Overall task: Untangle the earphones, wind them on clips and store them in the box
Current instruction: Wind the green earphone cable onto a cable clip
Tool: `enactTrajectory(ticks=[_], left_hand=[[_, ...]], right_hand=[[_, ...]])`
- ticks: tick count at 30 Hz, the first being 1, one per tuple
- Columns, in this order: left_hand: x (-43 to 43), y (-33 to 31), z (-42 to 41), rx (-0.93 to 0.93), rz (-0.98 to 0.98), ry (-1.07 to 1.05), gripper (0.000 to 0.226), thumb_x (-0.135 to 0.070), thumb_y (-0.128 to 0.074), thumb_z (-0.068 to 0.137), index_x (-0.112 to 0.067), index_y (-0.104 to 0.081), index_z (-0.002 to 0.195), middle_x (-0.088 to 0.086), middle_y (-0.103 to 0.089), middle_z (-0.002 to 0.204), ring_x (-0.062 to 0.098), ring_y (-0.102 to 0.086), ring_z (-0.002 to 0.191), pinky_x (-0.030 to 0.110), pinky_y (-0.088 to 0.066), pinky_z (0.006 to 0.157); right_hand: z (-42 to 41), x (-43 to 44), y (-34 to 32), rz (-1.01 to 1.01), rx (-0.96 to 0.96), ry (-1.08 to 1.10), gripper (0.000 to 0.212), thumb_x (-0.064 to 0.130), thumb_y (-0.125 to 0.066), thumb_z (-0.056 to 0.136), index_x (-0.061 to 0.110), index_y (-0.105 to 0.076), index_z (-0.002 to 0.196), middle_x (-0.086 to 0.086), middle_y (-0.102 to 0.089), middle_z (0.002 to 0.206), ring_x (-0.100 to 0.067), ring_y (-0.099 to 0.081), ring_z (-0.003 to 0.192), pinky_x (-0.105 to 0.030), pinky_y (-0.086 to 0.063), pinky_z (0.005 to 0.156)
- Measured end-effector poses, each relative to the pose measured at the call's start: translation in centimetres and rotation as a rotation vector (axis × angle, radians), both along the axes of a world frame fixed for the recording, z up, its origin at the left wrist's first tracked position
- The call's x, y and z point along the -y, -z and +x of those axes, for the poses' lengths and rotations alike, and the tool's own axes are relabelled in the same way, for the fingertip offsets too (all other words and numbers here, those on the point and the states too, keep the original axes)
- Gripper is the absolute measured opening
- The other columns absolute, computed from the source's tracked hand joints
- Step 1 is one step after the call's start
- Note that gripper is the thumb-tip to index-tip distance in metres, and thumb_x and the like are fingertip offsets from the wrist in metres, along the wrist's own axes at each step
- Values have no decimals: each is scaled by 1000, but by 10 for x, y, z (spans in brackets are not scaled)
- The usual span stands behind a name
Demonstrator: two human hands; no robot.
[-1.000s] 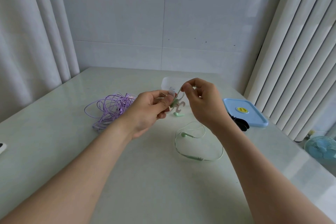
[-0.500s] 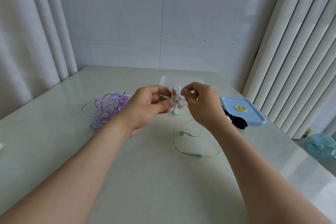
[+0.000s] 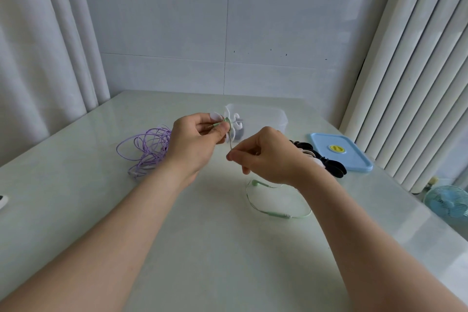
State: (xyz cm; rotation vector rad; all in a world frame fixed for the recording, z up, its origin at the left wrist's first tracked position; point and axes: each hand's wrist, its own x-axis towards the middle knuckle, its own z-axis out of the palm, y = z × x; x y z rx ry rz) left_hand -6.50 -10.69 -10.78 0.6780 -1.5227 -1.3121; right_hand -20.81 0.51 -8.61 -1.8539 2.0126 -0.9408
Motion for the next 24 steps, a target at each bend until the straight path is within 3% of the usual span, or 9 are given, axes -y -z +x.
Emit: enactTrajectory(ticks=[3,5,7,10,14,17,20,24], left_hand=[[5,5,1,127,-105,-46,7,-14,-78,93,-16,-74,98,4,-78,91,23,-78,78,34,-63,69],[5,8,1,223,-169,-46,11,-12,-77,92,-17,-72,100,3,-75,98,25,-78,74,43,-65,75],[3,8,2,238,-171,6,12,-8,-73,95,-15,-70,103,7,-72,105,27,-77,76,41,-65,68],[1,4,6,193,-147,109,11,-5,-69,98,-13,-69,106,10,-72,105,29,-76,83,33,-59,62],[3,3,10,167,-118,289,14,-2,-71,97,-8,-72,110,12,-72,101,26,-73,81,31,-57,68],[-2,3,7,186,-128,371,22,-1,-75,92,-2,-72,114,16,-75,100,25,-72,80,31,-56,69],[-4,1,5,190,-115,372,24,0,-78,90,-1,-70,112,13,-76,97,25,-74,80,32,-58,68],[1,1,7,201,-86,347,22,-2,-79,89,-7,-70,109,8,-78,96,23,-75,84,37,-63,79]], right_hand=[[7,0,-2,-42,3,-36,18,26,-69,96,21,-84,87,6,-73,65,-1,-60,55,-11,-41,57],[8,2,-2,-139,2,-2,23,26,-66,95,18,-82,80,0,-70,64,-11,-61,59,-24,-49,62],[6,5,-1,-238,-7,64,27,25,-64,94,13,-77,74,-10,-64,62,-26,-50,59,-24,-41,57],[3,8,1,-354,-28,168,30,21,-65,92,7,-68,65,-9,-57,55,-31,-46,59,-21,-31,54],[-9,10,-2,-496,-34,286,25,27,-74,90,18,-73,67,4,-57,51,-15,-51,52,-18,-37,55],[-12,11,-2,-504,-115,306,11,33,-79,90,27,-79,80,11,-66,70,0,-56,65,-9,-37,63],[-14,14,1,-477,-118,318,8,32,-75,93,29,-80,89,14,-68,81,4,-55,71,-20,-41,67],[-14,16,4,-481,-90,320,11,25,-69,98,26,-79,93,17,-73,84,6,-55,65,-20,-43,66]])
